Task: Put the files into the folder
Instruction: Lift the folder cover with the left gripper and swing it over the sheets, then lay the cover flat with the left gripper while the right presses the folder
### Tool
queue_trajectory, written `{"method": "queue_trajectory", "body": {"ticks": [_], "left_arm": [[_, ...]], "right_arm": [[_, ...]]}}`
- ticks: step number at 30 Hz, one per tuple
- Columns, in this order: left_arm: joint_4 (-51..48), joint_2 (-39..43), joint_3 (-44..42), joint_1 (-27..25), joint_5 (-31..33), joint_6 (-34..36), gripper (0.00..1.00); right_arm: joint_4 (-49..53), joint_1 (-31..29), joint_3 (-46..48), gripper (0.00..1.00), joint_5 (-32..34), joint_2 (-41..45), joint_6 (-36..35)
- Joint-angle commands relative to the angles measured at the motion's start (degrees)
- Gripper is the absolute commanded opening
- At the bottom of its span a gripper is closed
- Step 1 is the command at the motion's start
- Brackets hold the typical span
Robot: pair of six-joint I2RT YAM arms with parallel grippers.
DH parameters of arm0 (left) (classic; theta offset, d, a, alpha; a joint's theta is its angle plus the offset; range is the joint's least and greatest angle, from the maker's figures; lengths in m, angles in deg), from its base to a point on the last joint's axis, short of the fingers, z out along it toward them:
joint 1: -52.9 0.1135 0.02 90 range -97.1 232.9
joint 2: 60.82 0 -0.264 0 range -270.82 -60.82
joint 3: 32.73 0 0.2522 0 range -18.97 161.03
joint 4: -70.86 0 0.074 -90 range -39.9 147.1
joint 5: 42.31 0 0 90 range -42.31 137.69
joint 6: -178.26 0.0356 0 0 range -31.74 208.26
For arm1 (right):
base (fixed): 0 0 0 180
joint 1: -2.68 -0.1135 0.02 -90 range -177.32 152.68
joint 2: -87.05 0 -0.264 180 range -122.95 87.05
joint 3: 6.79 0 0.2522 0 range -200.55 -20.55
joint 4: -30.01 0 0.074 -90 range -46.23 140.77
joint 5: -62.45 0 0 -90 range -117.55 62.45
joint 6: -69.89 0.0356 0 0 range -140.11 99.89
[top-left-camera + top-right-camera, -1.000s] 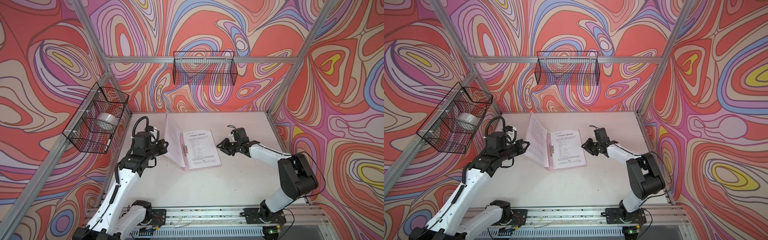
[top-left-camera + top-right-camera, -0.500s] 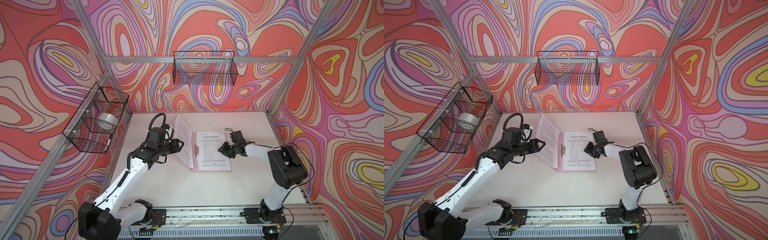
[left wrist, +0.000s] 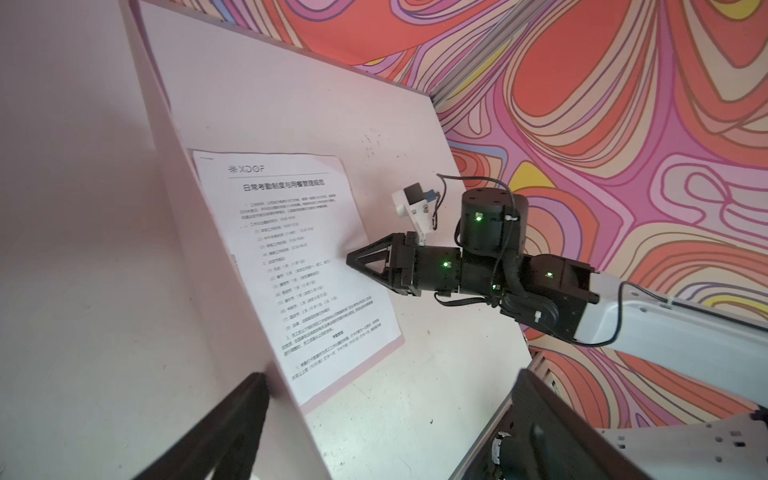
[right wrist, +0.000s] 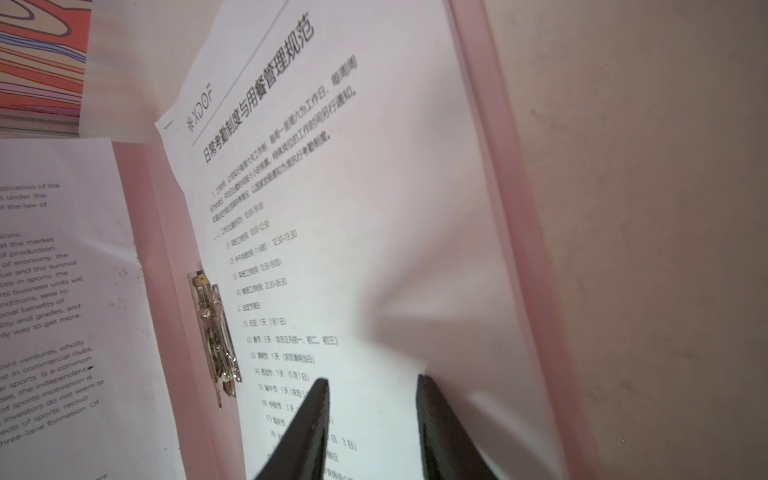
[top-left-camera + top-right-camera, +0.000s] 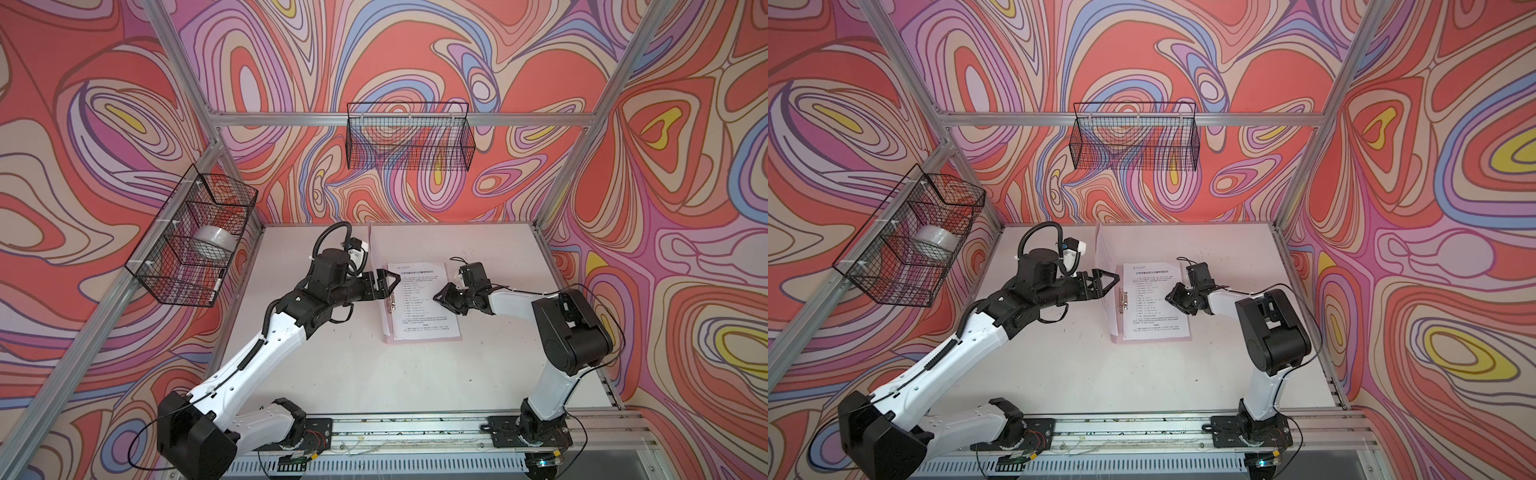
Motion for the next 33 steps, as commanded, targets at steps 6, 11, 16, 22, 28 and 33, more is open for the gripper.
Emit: {"method": "queue_trajectory", "body": {"ticks": [6, 11, 16, 22, 28, 33], "left_arm": [[10.2, -11.8, 5.2, -5.8, -0.3, -1.7, 1.0], [12.8, -18.6, 7.0, -7.6, 0.4, -1.6, 1.0], [15.4, -23.1, 6.4, -8.2, 2.0, -1.1, 1.0], [19.2, -29.0, 5.5, -8.3, 2.7, -1.4, 1.0], [22.8, -35.2, 5.3, -8.5, 3.7, -2.2, 0.99], [23.9, -39.5, 6.4, -8.5, 4.6, -2.1, 0.98]], "right_arm": [[1.6, 2.0, 5.5, 0.37, 0.1, 7.5, 2.4], [8.6, 7.4, 7.9, 0.37, 3.9, 19.9, 0.9], [16.8, 9.3, 6.5, 0.37, 9.6, 28.5, -2.7], [17.9, 9.9, 5.4, 0.41, 8.7, 27.4, -3.5], [18.7, 9.9, 3.9, 0.49, 10.5, 26.1, -4.1], [18.0, 9.8, 2.9, 0.49, 9.6, 22.5, -4.4]]}}
